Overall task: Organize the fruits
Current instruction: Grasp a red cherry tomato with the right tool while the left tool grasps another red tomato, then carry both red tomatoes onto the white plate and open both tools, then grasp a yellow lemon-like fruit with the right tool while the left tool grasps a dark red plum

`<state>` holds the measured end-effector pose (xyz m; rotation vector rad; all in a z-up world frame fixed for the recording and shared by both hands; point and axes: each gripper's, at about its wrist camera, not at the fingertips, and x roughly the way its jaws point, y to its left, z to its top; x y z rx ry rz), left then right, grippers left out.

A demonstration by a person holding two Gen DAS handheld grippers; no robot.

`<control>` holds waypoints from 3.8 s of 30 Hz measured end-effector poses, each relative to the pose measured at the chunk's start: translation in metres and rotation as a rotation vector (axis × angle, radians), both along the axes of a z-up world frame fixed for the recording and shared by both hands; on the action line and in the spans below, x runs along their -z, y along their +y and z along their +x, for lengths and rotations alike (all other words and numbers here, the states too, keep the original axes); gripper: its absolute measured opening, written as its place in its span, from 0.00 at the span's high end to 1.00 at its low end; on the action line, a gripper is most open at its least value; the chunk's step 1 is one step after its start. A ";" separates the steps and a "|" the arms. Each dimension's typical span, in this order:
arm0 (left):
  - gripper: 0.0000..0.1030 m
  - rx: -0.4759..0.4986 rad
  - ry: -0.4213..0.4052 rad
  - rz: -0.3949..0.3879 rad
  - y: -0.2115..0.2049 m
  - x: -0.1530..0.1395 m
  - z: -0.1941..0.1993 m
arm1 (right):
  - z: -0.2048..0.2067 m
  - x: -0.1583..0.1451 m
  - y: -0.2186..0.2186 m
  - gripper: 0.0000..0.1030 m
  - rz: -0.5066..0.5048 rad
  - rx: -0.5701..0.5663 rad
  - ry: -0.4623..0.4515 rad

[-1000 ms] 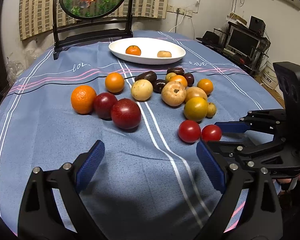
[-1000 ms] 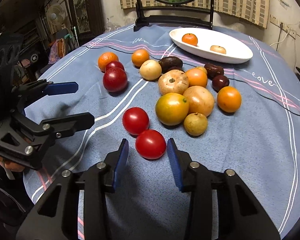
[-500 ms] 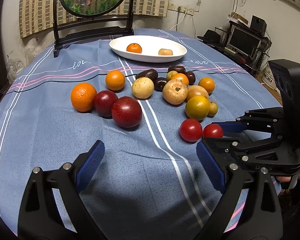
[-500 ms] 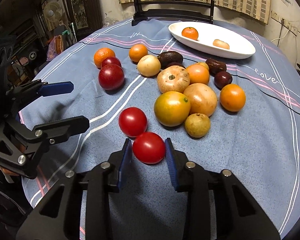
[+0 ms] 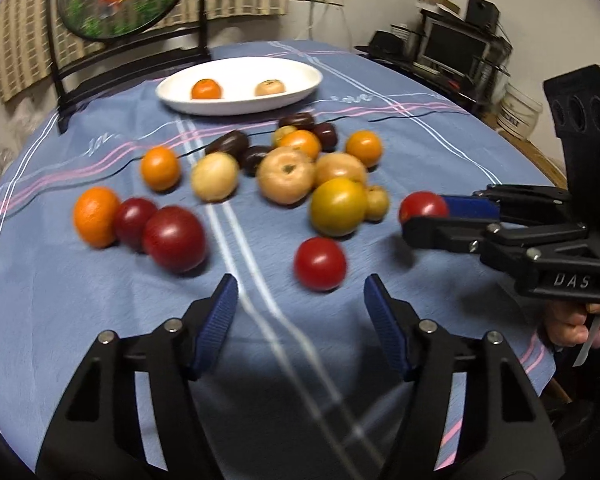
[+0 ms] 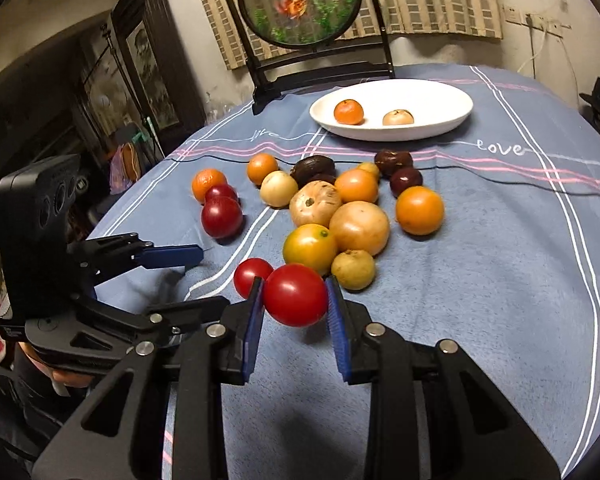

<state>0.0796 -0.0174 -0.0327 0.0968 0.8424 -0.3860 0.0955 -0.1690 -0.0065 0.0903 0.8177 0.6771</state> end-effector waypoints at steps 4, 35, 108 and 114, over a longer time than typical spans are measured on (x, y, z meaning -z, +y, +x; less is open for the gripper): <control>0.54 0.027 0.025 0.029 -0.013 0.005 0.010 | 0.000 0.005 -0.005 0.70 0.027 0.002 0.025; 0.68 -0.021 0.035 0.001 0.001 -0.027 0.043 | 0.019 -0.036 -0.011 0.70 0.086 0.027 -0.055; 0.06 -0.299 -0.040 -0.058 0.067 -0.008 0.023 | 0.031 -0.009 0.046 0.48 -0.213 -0.218 -0.213; 0.06 -0.302 -0.033 -0.052 0.068 -0.007 0.025 | 0.031 -0.007 0.048 0.48 -0.219 -0.232 -0.204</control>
